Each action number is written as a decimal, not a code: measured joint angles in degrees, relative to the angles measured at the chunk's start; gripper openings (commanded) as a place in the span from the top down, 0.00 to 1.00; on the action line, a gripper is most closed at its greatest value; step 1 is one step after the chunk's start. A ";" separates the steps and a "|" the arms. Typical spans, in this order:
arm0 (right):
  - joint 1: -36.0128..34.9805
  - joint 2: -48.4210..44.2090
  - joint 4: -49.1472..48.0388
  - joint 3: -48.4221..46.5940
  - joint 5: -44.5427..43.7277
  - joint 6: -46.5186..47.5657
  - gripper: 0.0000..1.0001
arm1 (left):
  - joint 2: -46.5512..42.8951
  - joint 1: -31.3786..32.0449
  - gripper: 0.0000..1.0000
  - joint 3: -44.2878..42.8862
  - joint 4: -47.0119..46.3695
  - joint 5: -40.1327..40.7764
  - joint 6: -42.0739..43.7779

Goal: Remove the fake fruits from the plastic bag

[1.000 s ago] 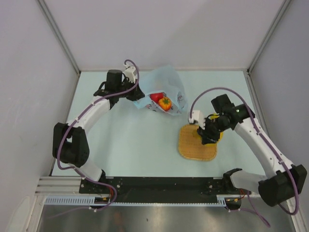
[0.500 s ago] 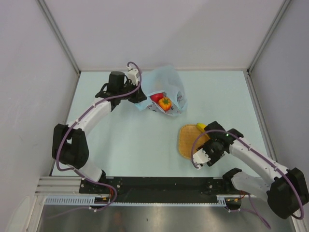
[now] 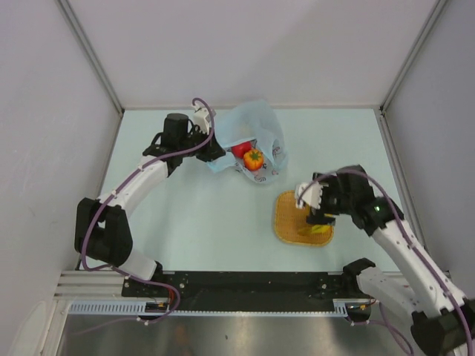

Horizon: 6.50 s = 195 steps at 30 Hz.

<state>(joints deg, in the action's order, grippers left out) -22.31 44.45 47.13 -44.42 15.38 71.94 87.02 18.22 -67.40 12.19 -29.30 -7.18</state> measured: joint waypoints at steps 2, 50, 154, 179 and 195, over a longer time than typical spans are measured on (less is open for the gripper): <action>-0.15 7.56 -3.28 -4.90 -0.07 -12.24 0.09 | 0.00 0.00 0.93 0.02 -0.24 -0.22 -0.39; -7.78 30.45 -13.42 -4.81 -20.33 -22.88 0.75 | 0.37 0.42 0.92 0.02 -1.42 -0.92 -1.70; -14.34 25.57 -7.19 -13.55 6.73 -45.66 0.47 | -6.27 1.36 0.95 1.29 15.02 -5.88 9.25; -12.85 37.40 -17.44 -5.29 1.73 -32.37 0.00 | -12.90 1.36 0.94 8.90 16.61 -6.95 10.80; -16.72 30.23 -24.76 -13.97 5.31 -44.19 0.20 | -12.76 1.36 0.94 8.90 15.74 -8.96 7.98</action>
<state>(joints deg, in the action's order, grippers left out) -39.03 74.67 22.37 -58.39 20.69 27.75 74.26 19.57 -58.50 27.92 -38.26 0.80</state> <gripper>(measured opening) 0.906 0.060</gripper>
